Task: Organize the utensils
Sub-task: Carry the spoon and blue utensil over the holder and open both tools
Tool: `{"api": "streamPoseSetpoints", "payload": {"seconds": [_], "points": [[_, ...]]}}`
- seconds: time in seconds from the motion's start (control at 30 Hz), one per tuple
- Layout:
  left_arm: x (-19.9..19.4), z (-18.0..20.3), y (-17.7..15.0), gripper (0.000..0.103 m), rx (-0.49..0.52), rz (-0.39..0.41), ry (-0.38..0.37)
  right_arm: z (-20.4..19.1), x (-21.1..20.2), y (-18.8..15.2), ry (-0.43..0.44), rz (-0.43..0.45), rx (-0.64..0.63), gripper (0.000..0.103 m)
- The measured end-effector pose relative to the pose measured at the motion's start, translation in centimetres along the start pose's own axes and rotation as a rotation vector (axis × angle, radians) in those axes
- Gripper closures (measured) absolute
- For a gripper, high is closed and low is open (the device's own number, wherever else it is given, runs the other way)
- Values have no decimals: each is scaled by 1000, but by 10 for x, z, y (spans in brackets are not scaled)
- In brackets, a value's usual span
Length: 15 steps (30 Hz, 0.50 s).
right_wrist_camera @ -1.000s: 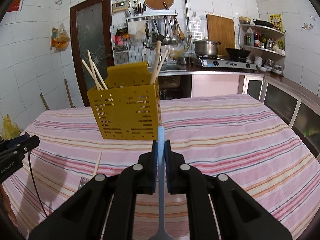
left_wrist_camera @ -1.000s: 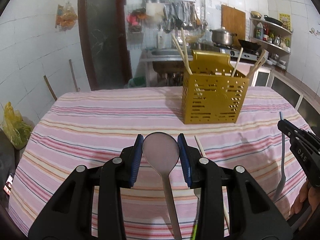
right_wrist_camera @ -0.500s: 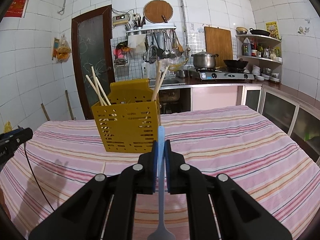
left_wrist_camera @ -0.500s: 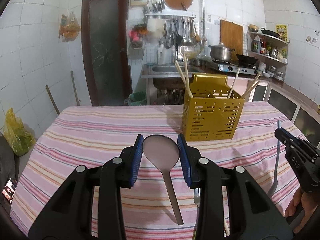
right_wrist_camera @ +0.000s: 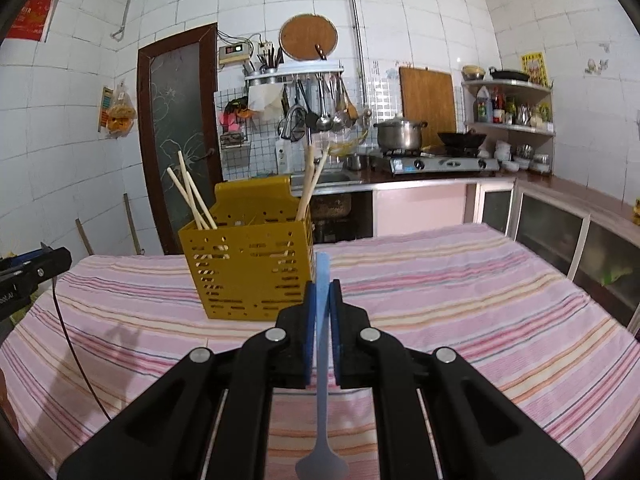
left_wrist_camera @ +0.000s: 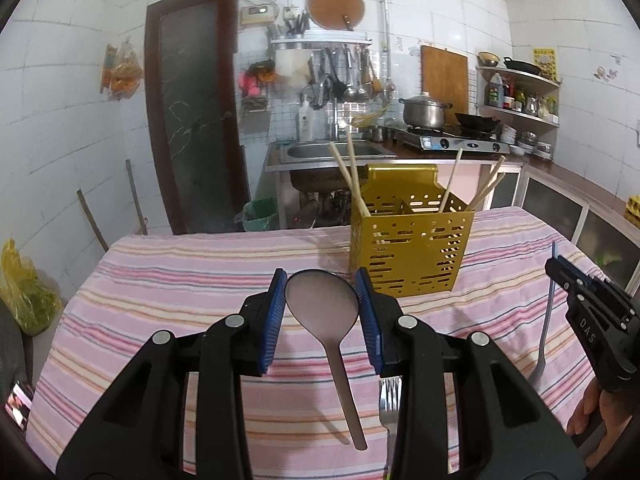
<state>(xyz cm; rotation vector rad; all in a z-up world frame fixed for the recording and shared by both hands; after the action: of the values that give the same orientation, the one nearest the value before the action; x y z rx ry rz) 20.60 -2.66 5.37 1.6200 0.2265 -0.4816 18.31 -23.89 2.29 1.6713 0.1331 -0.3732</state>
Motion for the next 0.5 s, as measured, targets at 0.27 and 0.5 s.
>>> {"api": "streamPoseSetpoints", "payload": {"seconds": [0.27,0.5], "points": [[3,6,29,69,16,54,-23,-5,-11,38,7,78,-19,96],[11,11,87,69,18,144,-27,-18,-9,95,57,148,-34,96]]}}
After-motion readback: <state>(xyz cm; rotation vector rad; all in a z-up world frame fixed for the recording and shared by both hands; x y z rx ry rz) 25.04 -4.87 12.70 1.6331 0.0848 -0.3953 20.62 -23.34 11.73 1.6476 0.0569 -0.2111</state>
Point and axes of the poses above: each gripper's, at about its wrist camera, not at the fingertips, and x roughly the way its jaws point, z to its right, y to its top, the point moved 4 cm from there along x, roughly the way its jaws point
